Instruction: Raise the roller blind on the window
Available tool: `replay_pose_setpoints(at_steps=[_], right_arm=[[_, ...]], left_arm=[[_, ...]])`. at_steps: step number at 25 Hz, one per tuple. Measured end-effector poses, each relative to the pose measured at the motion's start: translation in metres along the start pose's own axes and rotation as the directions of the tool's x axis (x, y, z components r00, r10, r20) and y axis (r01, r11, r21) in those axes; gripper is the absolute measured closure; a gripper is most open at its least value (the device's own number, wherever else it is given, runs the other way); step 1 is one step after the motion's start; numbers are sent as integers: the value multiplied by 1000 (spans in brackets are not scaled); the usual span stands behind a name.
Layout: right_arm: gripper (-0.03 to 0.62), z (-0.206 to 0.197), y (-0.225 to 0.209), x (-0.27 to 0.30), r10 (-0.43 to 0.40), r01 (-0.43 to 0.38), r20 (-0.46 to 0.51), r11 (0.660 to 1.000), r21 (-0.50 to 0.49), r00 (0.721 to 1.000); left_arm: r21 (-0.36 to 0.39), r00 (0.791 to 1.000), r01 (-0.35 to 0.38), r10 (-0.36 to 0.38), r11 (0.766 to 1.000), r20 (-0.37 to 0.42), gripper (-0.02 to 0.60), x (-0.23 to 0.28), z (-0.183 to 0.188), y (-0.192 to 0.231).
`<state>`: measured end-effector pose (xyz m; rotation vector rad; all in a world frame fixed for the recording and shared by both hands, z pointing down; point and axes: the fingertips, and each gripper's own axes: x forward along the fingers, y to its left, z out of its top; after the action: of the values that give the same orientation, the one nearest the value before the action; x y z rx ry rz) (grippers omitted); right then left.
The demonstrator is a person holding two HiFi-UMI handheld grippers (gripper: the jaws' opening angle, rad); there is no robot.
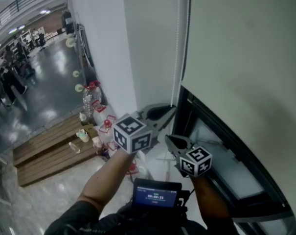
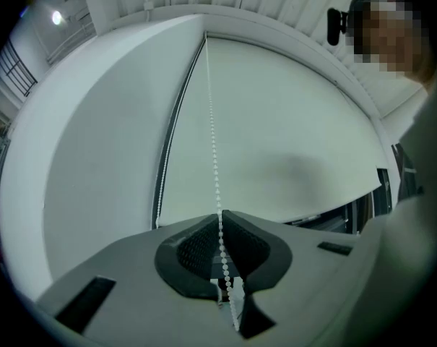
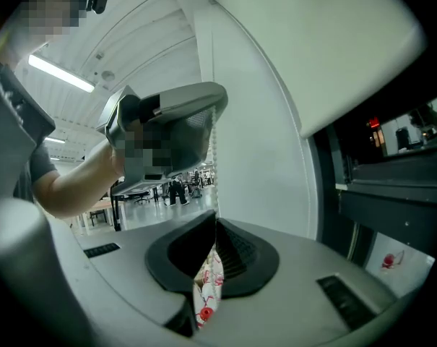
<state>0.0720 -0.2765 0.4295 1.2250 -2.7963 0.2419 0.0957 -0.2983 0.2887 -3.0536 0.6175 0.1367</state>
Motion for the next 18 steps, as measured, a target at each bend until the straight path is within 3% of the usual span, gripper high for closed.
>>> replay_pose_setpoints(at_steps=[8,13,18], right_arm=[[591,-43,-11,3,-12,16,-75,998,57,997],[591,-57,-13,2,-22,29,-113,998,58,993],[583,-63,-14,-1,-41,36,-169,999,-33,985]], left_arm=[[-41,998,-16,13,999,-60,568,0,-47,0],[-27,996,-18,16,999,-88,566,3,-62,-2],[-27,995,-29,26,999,-93,568,7,-66,2]])
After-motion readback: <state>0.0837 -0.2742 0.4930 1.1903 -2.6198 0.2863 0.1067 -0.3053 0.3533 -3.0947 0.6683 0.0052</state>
